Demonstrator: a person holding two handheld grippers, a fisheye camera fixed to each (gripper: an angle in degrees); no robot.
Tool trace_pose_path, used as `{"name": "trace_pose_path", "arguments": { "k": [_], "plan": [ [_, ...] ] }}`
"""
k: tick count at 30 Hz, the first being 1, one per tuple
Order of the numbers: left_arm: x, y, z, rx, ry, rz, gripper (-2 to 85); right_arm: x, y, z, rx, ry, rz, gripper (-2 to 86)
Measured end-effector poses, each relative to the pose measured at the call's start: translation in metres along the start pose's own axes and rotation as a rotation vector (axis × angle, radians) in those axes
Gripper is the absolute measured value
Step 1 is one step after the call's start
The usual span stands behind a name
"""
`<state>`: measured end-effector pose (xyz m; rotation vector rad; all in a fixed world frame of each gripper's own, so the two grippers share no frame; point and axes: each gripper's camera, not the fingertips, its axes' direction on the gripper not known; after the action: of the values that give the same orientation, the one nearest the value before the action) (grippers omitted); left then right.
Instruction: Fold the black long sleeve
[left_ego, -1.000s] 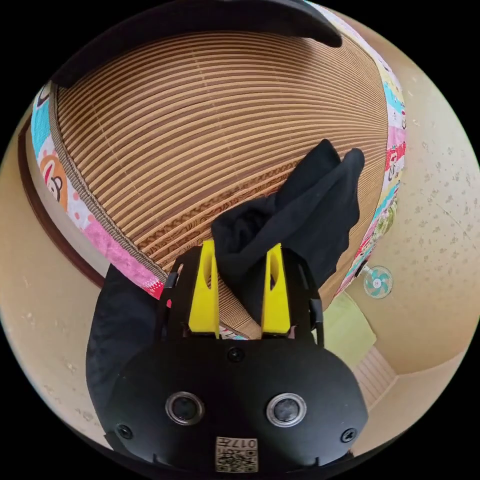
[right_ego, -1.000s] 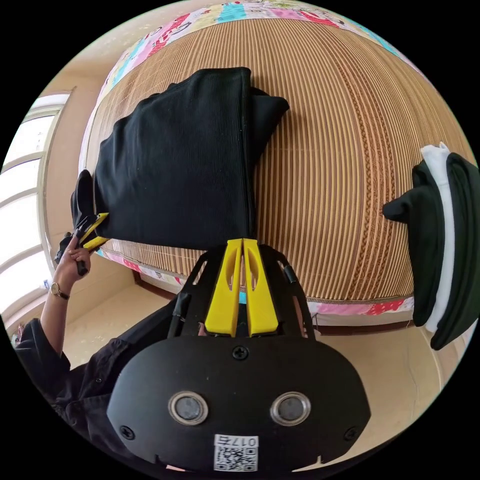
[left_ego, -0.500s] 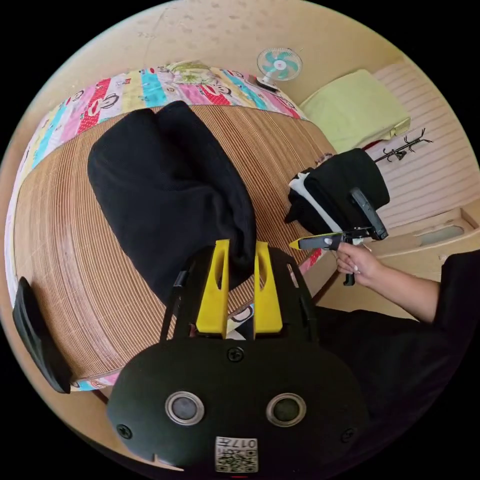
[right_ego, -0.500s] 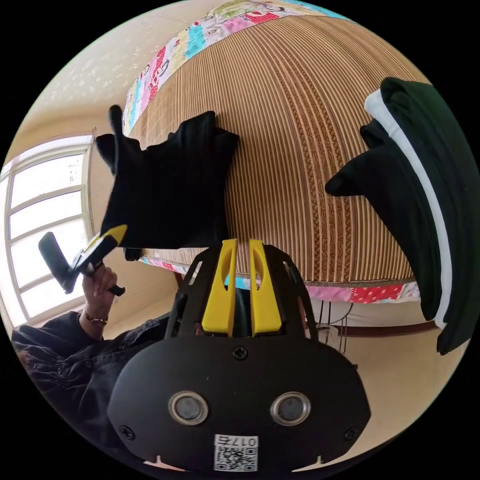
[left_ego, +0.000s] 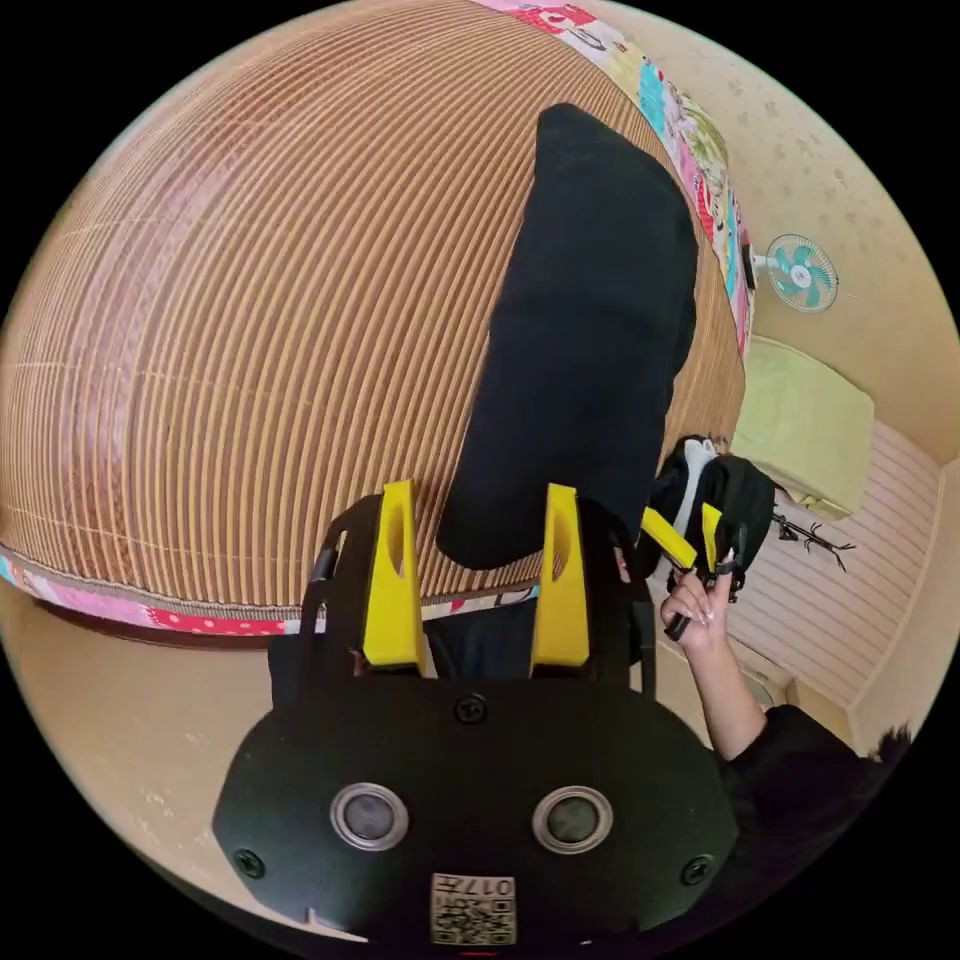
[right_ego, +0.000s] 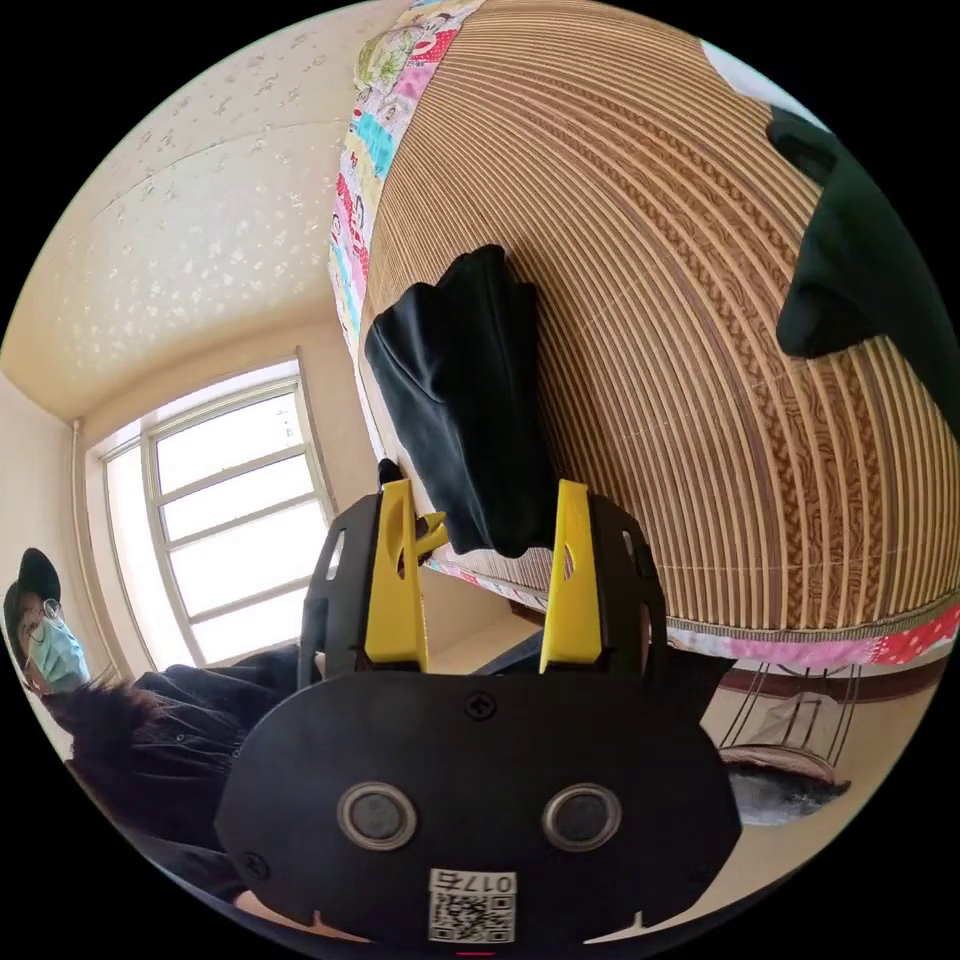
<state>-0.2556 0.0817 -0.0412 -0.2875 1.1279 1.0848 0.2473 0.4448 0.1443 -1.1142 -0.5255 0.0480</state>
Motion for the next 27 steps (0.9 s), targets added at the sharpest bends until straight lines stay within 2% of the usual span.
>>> {"name": "trace_pose_path", "arguments": {
  "k": [1, 3, 5, 7, 13, 15, 17, 20, 22, 27],
  "plan": [
    [-0.005, -0.002, 0.021, -0.100, 0.080, 0.015, 12.8, 0.008, -0.002, 0.004, -0.002, -0.015, 0.022, 19.7],
    [-0.006, 0.004, 0.034, -0.133, 0.126, 0.014, 8.7, 0.018, -0.002, 0.006, 0.018, -0.031, 0.049, 20.8],
    [-0.001, 0.014, 0.036, -0.186, 0.283, 0.024, 7.1, 0.032, 0.004, 0.007, 0.037, -0.072, 0.128, 22.5],
    [0.009, 0.027, 0.020, -0.146, 0.404, 0.062, 6.8, 0.035, 0.015, 0.006, 0.079, -0.125, 0.167, 23.8],
    [0.032, 0.063, -0.036, -0.106, 0.529, 0.161, 6.6, 0.042, 0.041, 0.023, 0.071, -0.187, 0.306, 28.4],
    [0.036, 0.071, -0.045, -0.111, 0.577, 0.175, 6.5, 0.052, 0.044, 0.032, 0.062, -0.266, 0.358, 28.5],
    [0.041, 0.082, -0.056, -0.112, 0.650, 0.180, 6.5, 0.064, 0.043, 0.052, -0.015, -0.525, 0.391, 23.9],
    [0.043, 0.094, -0.087, -0.044, 0.671, 0.222, 6.5, 0.045, 0.040, 0.071, -0.086, -0.884, 0.295, 14.1],
    [0.039, 0.100, -0.115, 0.009, 0.682, 0.249, 6.5, 0.010, 0.035, 0.066, -0.106, -0.828, 0.198, 11.8],
    [0.005, 0.115, -0.206, 0.165, 0.681, 0.268, 6.5, -0.129, 0.000, 0.097, -0.392, -0.615, -0.139, 8.8]
  ]
}}
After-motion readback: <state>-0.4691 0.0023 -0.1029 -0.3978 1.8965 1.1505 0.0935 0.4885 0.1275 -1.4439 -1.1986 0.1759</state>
